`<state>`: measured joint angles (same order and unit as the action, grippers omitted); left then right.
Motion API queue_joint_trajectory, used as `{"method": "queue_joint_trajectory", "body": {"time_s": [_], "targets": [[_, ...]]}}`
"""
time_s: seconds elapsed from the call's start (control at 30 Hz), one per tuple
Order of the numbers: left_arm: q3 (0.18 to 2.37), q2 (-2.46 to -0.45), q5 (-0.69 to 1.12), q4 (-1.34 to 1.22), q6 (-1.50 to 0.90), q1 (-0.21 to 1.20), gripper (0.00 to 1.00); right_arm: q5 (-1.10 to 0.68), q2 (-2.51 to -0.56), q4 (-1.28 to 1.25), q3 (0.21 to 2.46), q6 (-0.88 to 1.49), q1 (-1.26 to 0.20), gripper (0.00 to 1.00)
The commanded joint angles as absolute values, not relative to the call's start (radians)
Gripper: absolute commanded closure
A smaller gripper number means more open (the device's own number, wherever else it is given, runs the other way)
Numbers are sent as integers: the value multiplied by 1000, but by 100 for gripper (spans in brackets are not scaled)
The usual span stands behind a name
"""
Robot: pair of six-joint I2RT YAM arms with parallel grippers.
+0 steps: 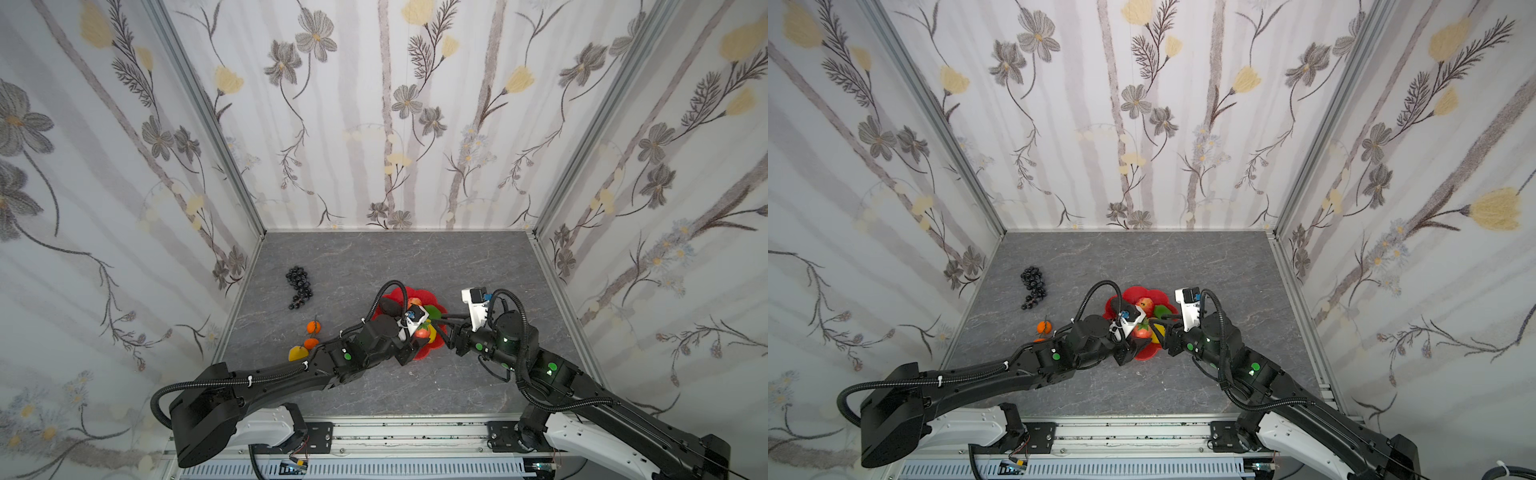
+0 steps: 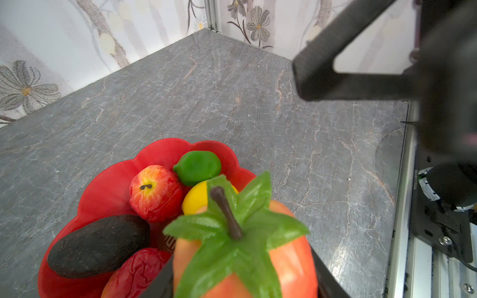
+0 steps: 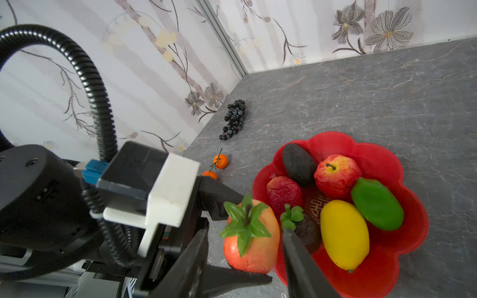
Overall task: Arrange fruit in a fruit bowl
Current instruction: Place the fruit in the fruit bowl.
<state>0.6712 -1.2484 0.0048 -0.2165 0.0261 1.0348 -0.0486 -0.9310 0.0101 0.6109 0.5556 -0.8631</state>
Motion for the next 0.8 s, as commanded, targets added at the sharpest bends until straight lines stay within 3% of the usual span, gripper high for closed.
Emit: {"method": "queue_joint_trajectory", "body": {"time_s": [0.0,0.77], "targets": [[677,-1251,38,-253,40,1041,47,-57,-957,-37,629,542,-874,57],[712,-1256,64,-250,75,1058,47,-48,-1071,43,682,564,-884,77]]}}
